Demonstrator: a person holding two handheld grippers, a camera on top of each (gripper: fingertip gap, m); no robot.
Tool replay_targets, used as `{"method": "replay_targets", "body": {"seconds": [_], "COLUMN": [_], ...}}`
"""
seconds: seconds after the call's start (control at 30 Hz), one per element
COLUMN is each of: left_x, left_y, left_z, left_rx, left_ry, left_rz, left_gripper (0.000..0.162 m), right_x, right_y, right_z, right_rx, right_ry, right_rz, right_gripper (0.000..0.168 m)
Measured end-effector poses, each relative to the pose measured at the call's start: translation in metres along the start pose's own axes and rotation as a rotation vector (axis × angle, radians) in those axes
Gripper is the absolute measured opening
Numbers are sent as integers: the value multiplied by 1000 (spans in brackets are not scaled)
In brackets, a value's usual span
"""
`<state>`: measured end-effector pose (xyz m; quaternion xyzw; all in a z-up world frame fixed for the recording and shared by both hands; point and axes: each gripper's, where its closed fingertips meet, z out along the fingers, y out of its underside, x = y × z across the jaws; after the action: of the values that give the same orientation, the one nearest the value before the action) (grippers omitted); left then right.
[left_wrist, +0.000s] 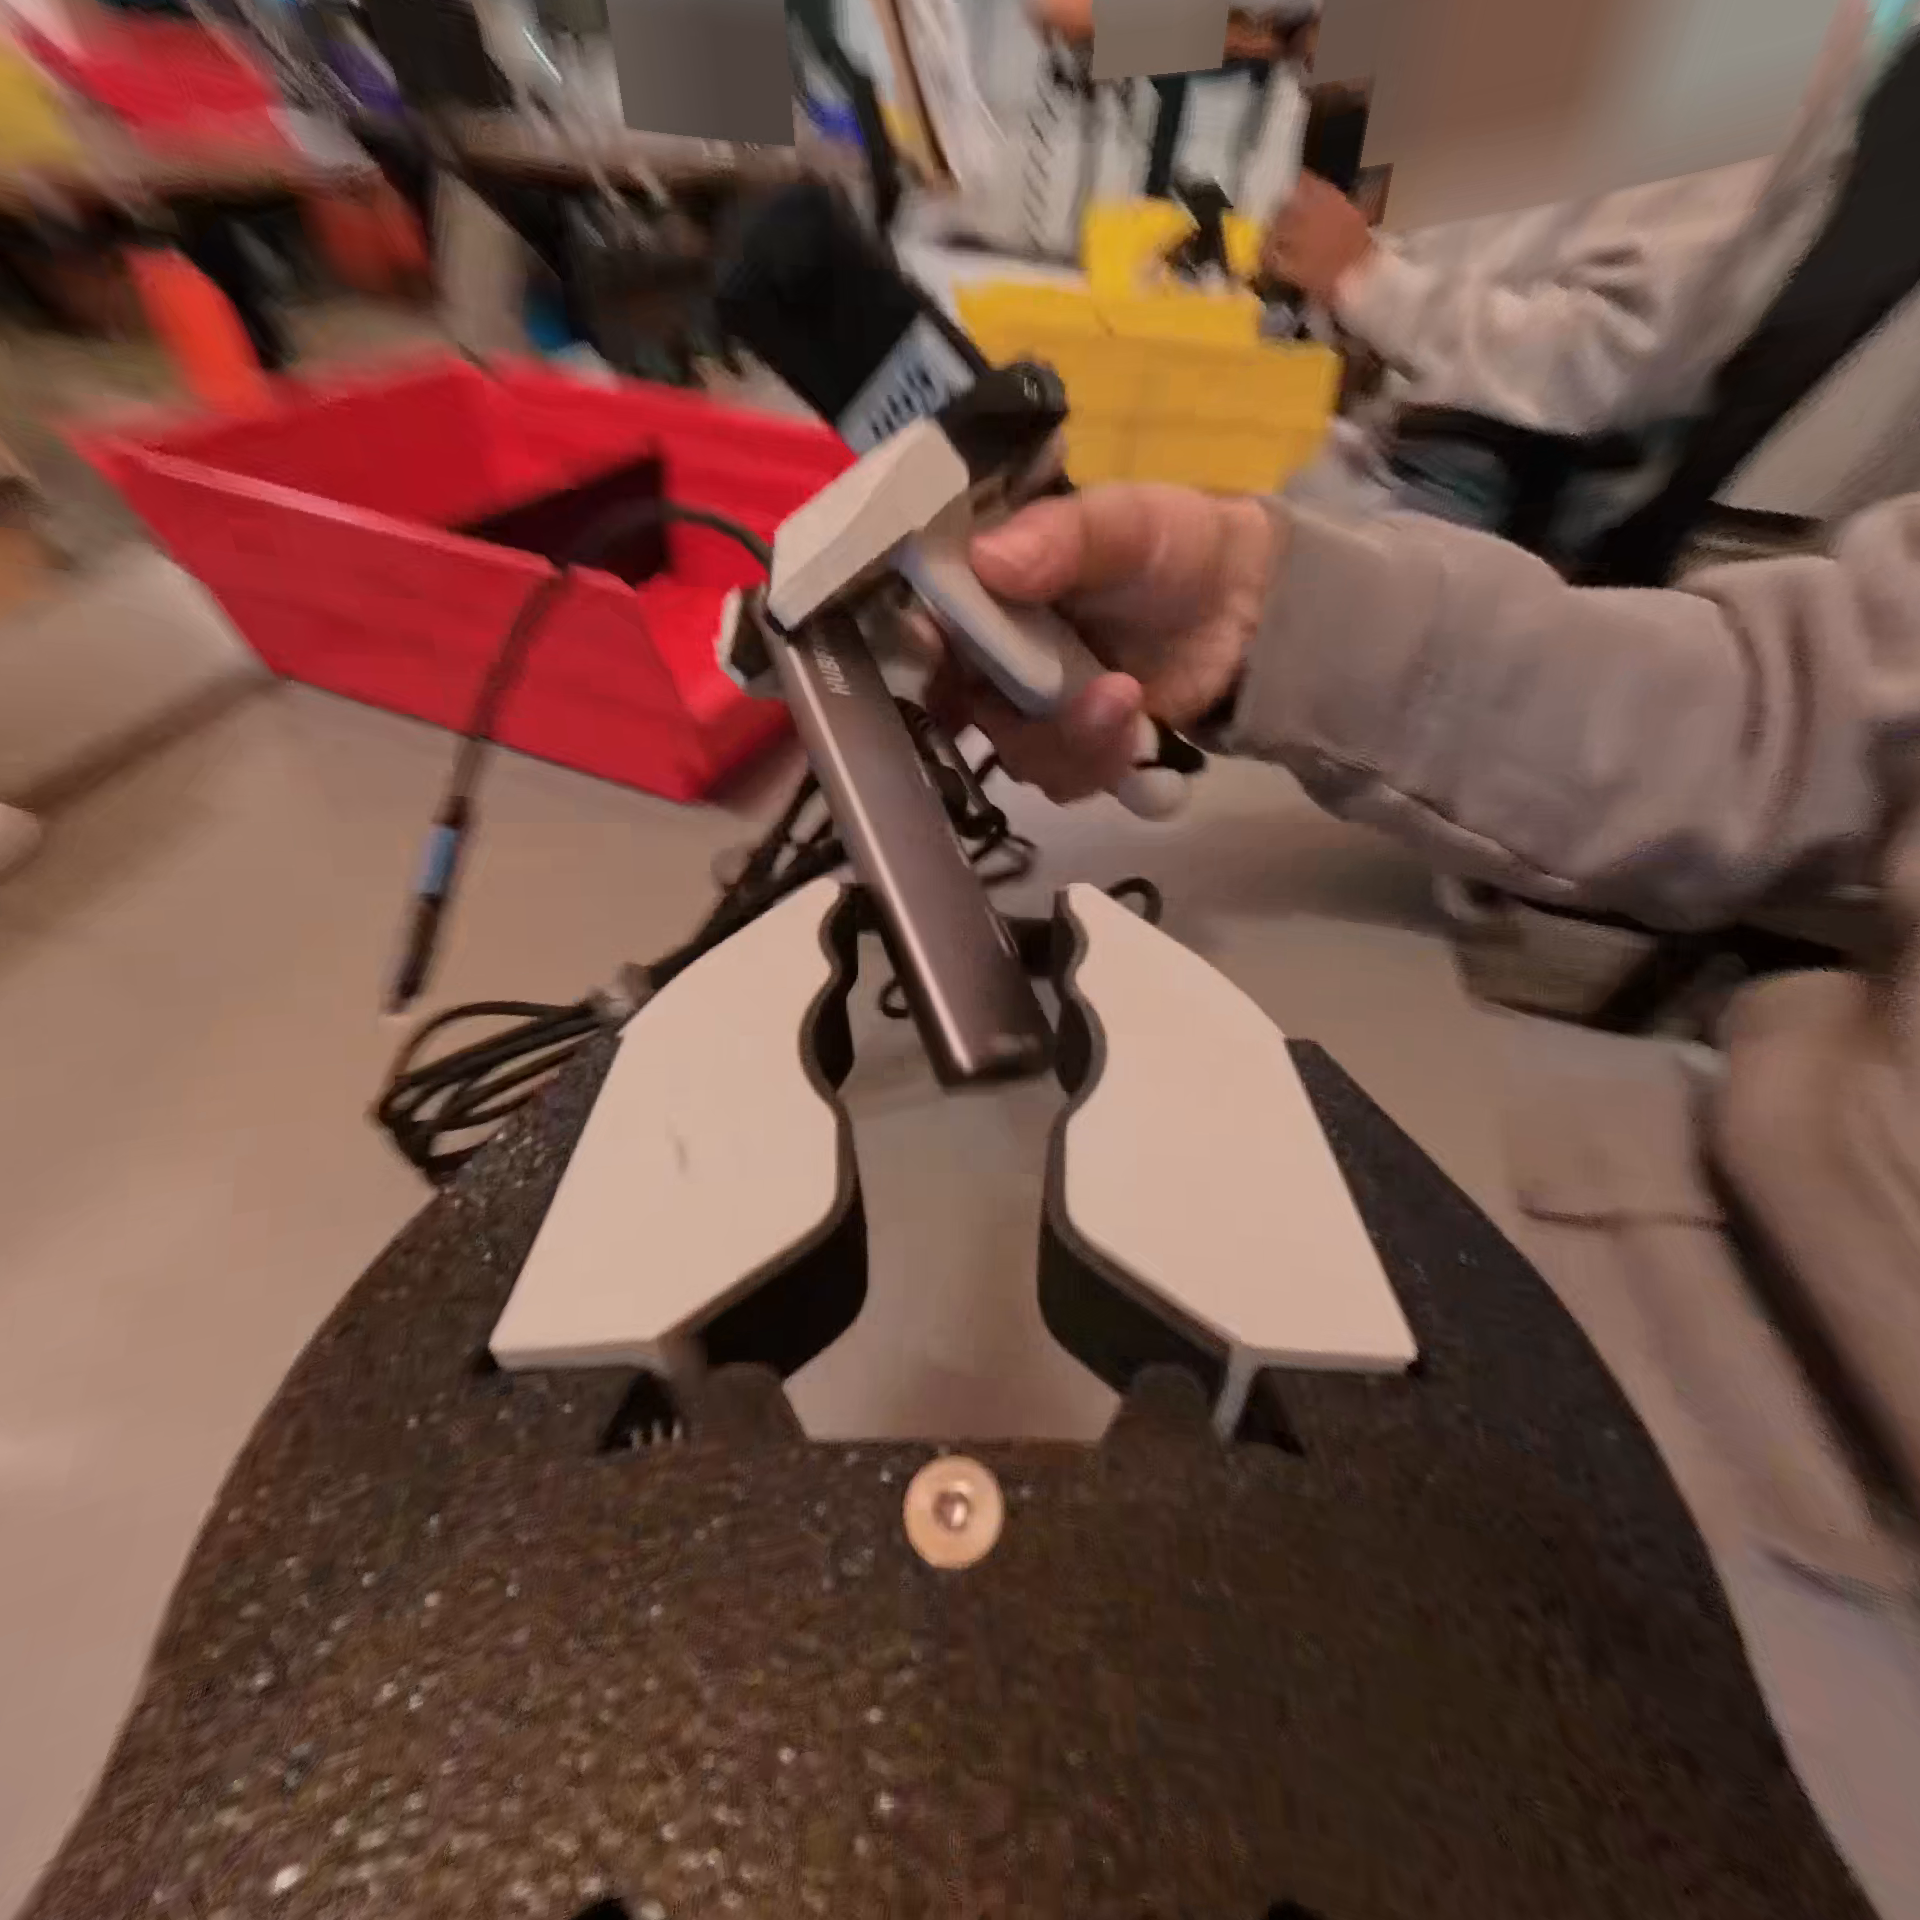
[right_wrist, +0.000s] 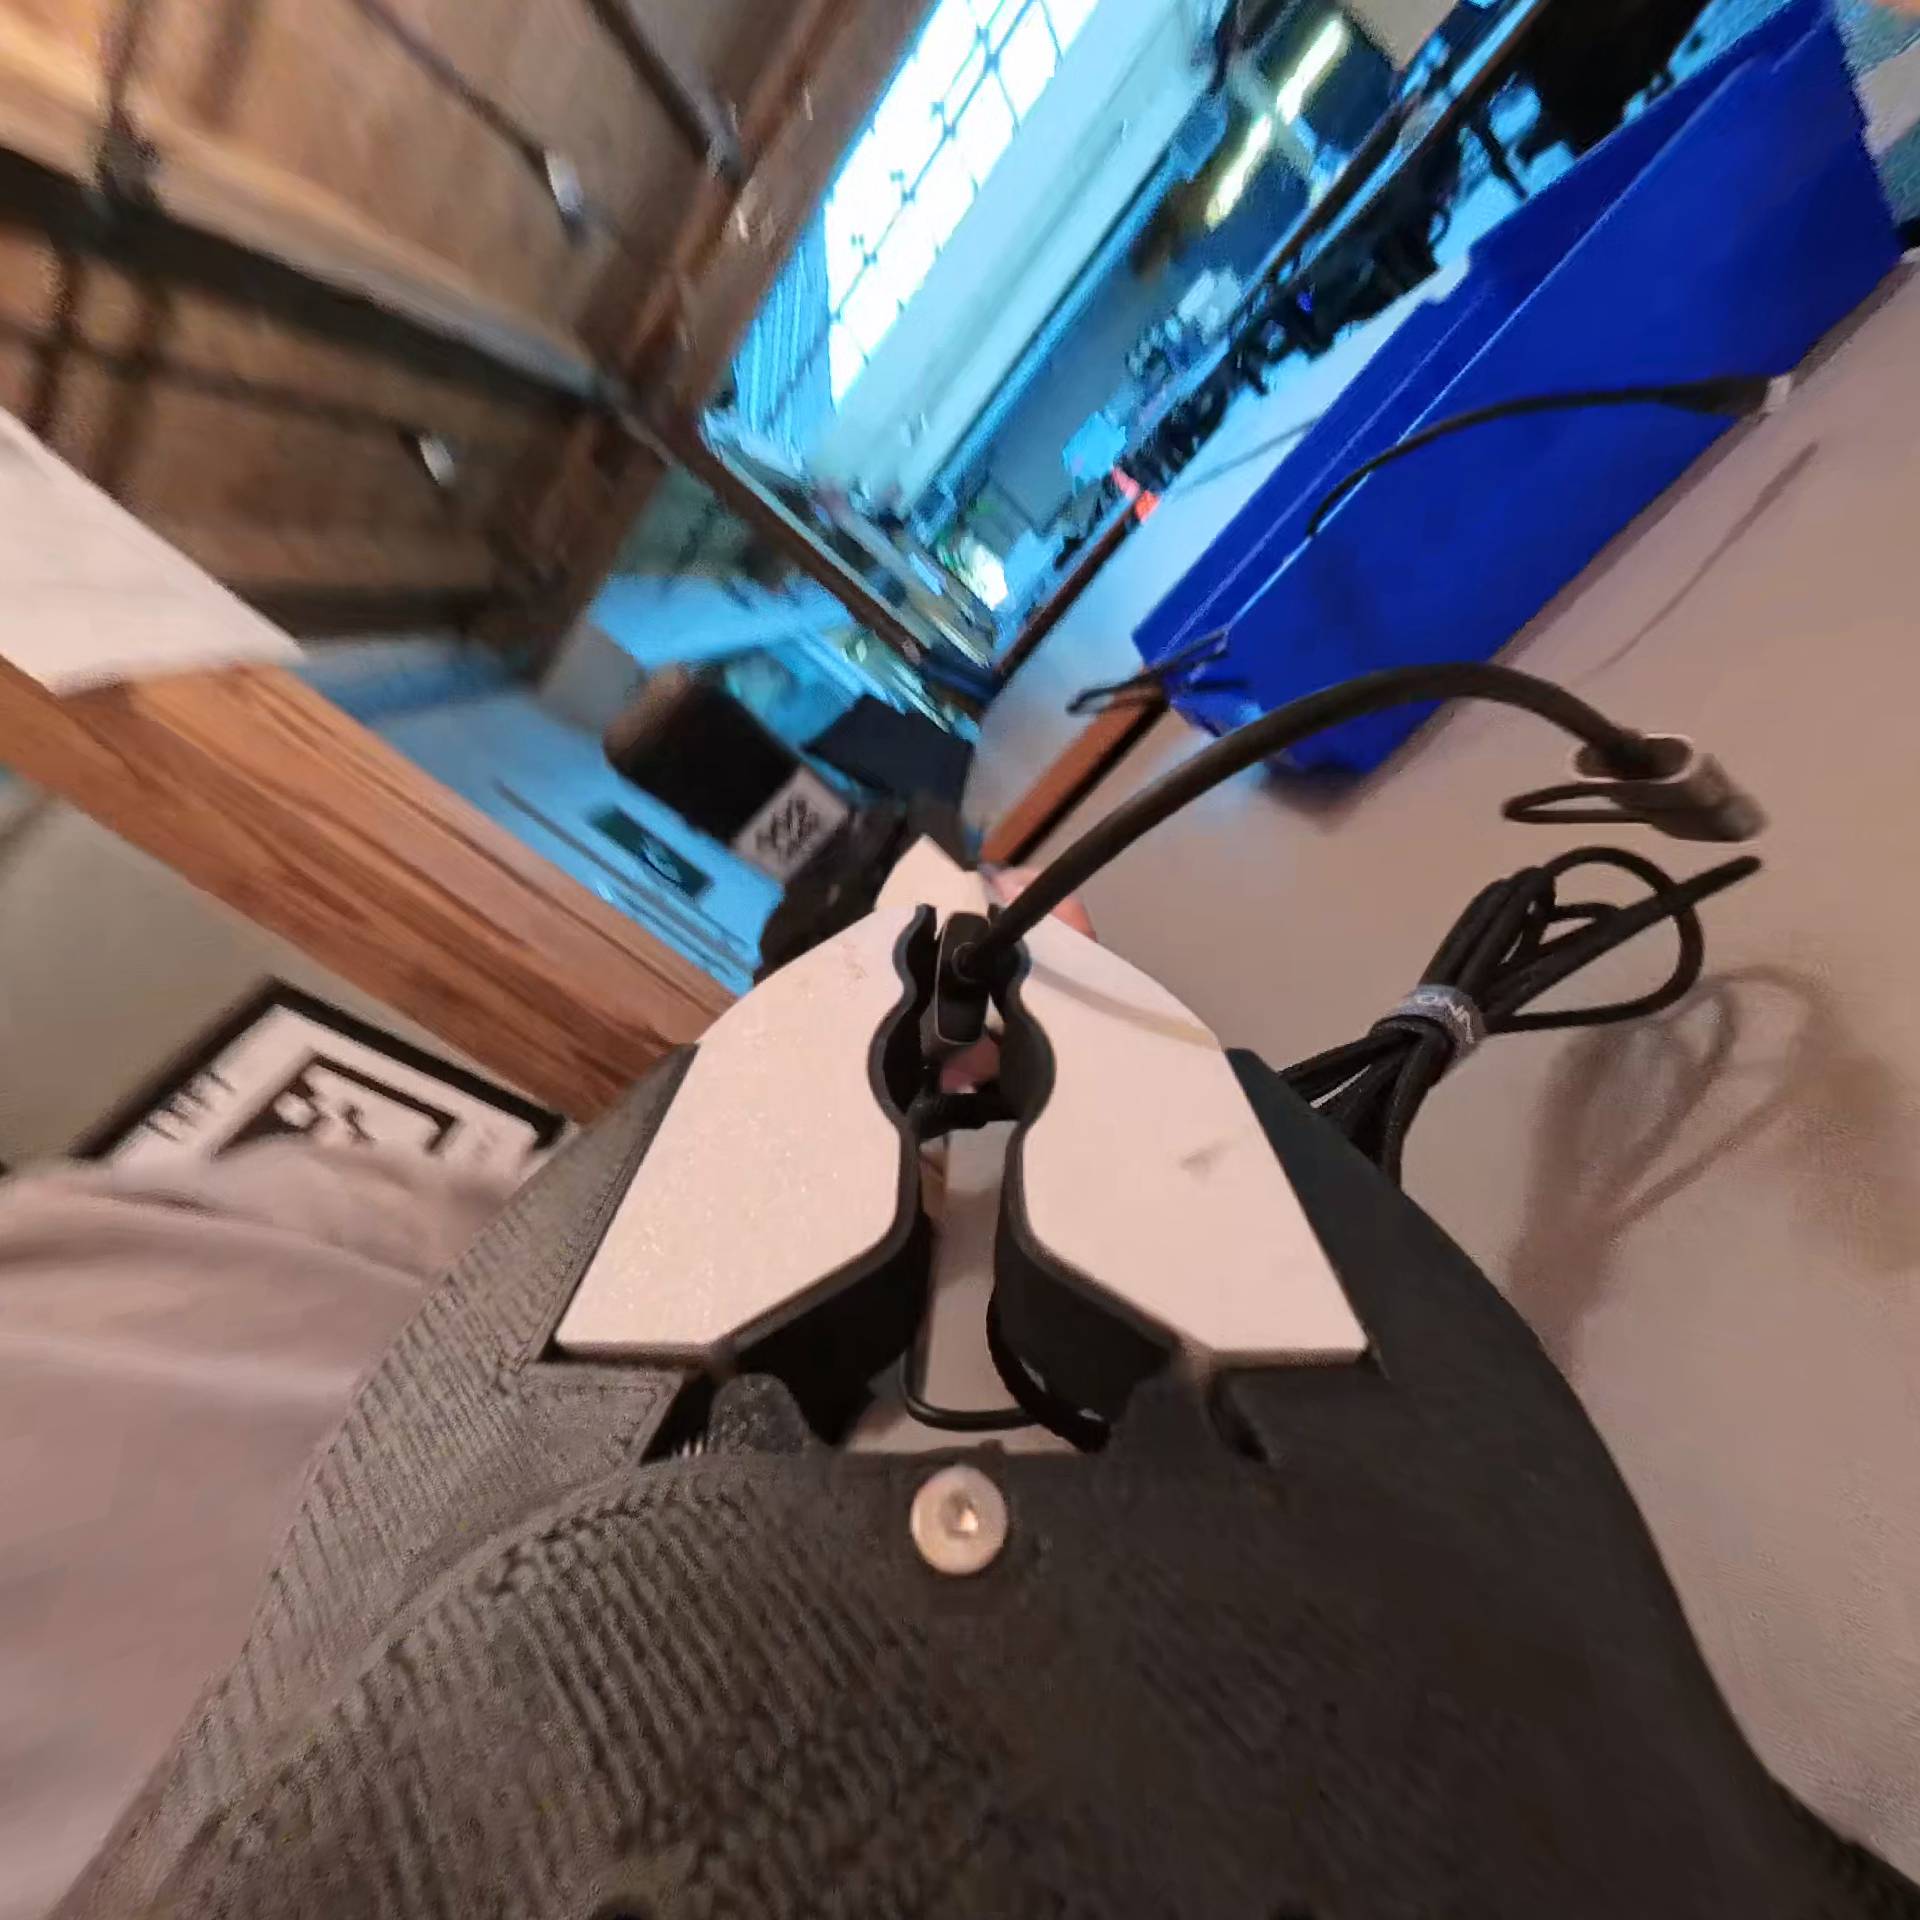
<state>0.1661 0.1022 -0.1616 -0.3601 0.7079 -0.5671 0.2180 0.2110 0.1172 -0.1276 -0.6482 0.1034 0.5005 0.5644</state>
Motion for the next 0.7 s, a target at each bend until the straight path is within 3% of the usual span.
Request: {"method": "replay_targets", "body": {"seconds": [0.1,0.23,0.4,0.7], "left_x": [-6,-8,-16,-11], "left_y": [-11,-4,1,-1], "left_z": [-16,-24,-26,-27], "left_rx": [149,140,126,194], "left_ry": [-221,-429,-531,-558], "left_rz": [181,420,438,416], "left_gripper": [37,36,24,24], "right_x": [8,18,13,17], "right_y": [-10,-8,-6,-3], "right_z": [-6,-4,1,4], "right_rx": [58,65,65,64], "right_ry": [-7,17,-16,-10], "right_rz": [102,162,184,183], "right_gripper": [10,9,10,10]}}
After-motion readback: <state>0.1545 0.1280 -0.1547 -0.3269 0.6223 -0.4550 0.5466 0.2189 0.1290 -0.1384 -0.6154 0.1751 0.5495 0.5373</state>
